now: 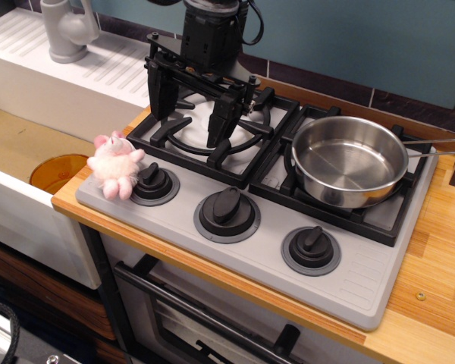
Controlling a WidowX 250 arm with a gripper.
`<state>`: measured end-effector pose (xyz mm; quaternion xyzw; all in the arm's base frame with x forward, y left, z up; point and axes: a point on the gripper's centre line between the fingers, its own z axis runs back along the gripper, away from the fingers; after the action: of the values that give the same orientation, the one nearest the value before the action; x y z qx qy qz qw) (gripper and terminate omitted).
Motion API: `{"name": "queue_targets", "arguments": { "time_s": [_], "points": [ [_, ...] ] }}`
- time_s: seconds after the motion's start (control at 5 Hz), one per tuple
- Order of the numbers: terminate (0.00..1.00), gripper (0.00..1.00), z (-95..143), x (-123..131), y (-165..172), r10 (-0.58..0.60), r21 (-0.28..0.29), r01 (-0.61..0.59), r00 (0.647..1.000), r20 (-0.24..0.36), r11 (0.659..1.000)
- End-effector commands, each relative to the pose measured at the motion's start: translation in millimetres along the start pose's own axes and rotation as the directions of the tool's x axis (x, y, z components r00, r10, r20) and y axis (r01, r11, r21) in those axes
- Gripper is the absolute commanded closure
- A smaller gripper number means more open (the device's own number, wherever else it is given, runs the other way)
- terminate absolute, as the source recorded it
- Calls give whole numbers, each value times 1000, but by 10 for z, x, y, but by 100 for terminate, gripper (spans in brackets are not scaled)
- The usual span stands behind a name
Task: End effector reaching pot or pan
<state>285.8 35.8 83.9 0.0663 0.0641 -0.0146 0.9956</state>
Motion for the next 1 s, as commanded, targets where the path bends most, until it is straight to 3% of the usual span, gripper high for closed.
{"name": "queue_targets", "arguments": {
  "time_s": [0.0, 0.4, 0.8],
  "points": [
    [0, 0, 0, 0, 0, 0, 0, 0, 1000, 0, 1000],
    [0, 0, 94, 201, 84, -23, 1, 23, 1000, -9, 1000],
    [0, 0, 461, 310, -192, 60, -53, -64, 995, -78, 997]
  ]
}}
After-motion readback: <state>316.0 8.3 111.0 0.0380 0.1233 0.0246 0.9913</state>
